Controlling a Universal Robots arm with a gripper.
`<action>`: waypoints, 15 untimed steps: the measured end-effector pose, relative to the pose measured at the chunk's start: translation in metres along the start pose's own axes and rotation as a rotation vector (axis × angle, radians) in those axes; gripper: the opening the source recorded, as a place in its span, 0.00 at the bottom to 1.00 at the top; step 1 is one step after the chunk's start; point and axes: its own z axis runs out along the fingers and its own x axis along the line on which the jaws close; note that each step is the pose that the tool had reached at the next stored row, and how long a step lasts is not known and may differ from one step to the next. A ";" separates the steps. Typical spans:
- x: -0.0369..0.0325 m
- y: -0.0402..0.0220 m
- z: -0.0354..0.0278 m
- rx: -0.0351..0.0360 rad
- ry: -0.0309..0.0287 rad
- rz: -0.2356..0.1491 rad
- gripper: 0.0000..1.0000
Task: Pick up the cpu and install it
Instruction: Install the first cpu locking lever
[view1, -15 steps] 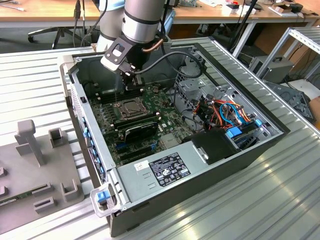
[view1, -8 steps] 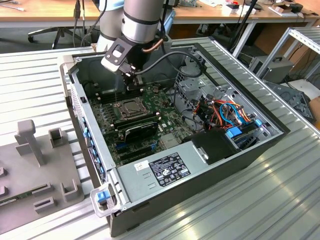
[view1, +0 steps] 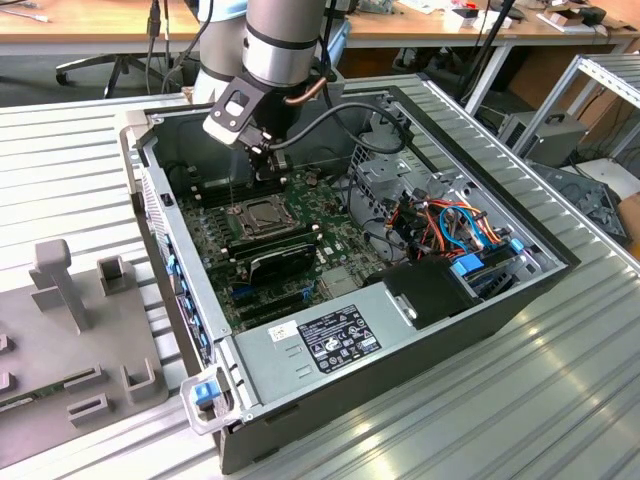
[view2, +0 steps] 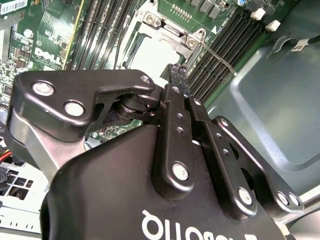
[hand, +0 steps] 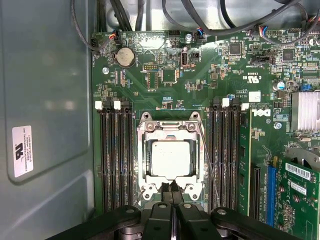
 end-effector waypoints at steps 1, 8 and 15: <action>0.0000 0.0000 0.0000 0.0000 0.0000 0.002 0.11; 0.0000 0.0000 0.0000 -0.0014 -0.0002 0.043 0.11; 0.0000 0.0000 0.0001 -0.0029 -0.0027 0.085 0.11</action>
